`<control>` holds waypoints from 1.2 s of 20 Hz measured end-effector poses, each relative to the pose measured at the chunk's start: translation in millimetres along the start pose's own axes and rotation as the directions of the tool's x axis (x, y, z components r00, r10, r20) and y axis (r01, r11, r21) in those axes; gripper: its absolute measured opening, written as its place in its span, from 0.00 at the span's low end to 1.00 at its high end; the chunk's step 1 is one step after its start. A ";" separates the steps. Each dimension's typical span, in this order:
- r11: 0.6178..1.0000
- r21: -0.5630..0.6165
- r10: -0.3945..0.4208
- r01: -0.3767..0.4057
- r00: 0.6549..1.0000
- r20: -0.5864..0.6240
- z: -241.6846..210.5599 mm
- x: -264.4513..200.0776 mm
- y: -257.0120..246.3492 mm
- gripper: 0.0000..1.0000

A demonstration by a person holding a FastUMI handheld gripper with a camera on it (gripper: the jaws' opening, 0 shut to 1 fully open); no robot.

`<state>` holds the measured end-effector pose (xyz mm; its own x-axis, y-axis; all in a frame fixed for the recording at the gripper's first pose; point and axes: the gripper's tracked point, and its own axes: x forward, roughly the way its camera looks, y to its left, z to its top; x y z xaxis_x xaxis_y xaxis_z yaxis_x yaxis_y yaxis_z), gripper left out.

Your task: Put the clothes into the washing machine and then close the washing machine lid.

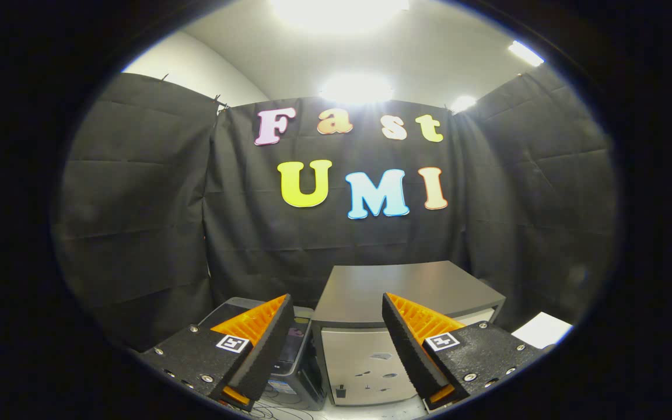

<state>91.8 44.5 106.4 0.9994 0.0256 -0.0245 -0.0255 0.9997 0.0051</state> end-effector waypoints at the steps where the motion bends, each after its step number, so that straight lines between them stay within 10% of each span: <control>1: 1.000 -0.003 -0.013 0.013 1.000 0.004 0.4 -8.3 -8.7 0.94; 24: 0.996 0.017 -0.083 0.083 0.996 0.015 -2.3 -77.4 -84.3 0.94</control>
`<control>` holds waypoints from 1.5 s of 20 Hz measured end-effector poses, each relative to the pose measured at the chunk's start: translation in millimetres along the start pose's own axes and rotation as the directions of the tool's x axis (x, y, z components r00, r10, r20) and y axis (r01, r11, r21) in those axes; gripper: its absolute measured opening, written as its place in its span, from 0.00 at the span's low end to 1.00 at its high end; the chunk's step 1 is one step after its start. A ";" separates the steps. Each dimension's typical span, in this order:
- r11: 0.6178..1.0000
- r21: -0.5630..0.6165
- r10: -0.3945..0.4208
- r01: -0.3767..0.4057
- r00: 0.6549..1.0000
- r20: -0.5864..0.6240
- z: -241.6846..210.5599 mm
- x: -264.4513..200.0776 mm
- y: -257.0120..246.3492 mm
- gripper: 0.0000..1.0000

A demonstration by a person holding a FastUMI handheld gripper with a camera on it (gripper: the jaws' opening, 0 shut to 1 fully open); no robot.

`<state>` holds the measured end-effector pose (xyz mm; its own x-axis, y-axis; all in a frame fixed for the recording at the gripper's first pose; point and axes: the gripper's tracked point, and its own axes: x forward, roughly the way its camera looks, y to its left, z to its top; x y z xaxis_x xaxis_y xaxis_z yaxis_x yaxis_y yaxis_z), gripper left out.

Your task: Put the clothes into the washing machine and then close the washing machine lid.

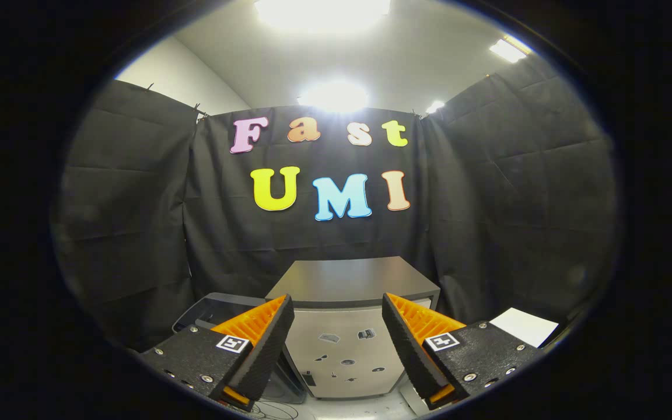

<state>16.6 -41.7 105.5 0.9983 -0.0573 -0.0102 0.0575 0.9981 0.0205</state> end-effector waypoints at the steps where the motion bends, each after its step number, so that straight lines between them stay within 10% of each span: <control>1: 1.000 0.001 0.000 0.000 1.000 0.002 0.8 0.6 -1.0 0.94; 30: 1.000 0.010 0.026 -0.026 1.000 -0.010 -3.4 9.1 -4.7 0.94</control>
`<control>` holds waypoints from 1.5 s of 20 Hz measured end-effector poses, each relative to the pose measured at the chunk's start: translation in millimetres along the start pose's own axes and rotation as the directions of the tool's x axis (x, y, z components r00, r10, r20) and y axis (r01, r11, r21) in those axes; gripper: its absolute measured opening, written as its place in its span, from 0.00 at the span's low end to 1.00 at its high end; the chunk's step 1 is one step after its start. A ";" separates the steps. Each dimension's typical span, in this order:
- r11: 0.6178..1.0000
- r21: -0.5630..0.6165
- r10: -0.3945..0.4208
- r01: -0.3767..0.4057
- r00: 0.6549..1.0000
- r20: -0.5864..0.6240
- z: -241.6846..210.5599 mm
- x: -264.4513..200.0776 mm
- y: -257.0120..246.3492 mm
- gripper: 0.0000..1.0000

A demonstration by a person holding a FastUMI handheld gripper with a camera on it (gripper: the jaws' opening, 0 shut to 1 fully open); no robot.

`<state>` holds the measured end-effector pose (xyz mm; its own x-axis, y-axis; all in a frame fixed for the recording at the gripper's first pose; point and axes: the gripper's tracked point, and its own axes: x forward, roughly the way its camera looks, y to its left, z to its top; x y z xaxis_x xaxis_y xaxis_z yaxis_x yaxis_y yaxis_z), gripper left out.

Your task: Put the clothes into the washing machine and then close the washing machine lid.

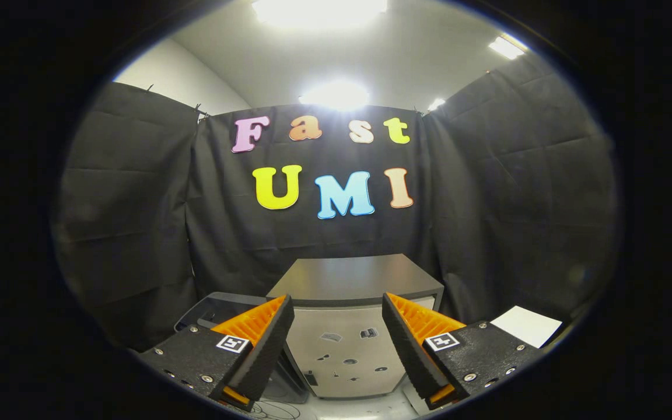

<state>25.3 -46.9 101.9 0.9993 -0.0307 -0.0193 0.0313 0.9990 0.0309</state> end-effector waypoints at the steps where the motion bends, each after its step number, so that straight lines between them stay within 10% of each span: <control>1: 1.000 0.001 0.003 -0.003 1.000 0.003 1.1 0.0 1.0 0.94; 30: 0.997 -0.005 0.073 -0.073 0.996 0.046 9.5 30.2 15.6 0.94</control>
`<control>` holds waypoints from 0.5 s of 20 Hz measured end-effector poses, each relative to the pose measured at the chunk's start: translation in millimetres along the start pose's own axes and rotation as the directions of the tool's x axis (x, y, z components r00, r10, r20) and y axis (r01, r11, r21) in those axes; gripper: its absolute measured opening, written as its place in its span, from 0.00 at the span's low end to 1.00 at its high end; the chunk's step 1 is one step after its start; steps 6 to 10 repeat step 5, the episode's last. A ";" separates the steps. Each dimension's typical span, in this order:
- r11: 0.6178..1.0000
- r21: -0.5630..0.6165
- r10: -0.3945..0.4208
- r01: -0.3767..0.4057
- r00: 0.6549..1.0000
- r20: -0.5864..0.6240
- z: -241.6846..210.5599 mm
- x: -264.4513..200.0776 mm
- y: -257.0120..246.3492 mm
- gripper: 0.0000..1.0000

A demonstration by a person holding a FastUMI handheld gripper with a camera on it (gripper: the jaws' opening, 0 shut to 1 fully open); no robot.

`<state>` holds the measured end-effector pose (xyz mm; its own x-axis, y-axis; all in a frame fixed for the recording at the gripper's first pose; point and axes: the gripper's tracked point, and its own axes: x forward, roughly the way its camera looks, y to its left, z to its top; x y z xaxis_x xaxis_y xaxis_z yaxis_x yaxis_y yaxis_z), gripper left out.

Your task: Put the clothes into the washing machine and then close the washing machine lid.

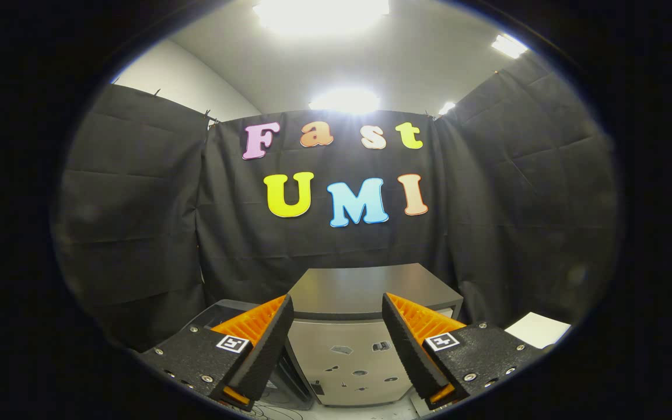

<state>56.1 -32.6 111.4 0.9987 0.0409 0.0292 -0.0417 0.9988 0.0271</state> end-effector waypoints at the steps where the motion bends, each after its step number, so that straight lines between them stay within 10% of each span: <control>1: 1.000 0.000 0.003 -0.003 1.000 0.004 0.3 0.5 3.0 0.94; 10: 1.000 0.000 0.013 -0.013 1.000 0.016 3.0 -0.1 11.7 0.94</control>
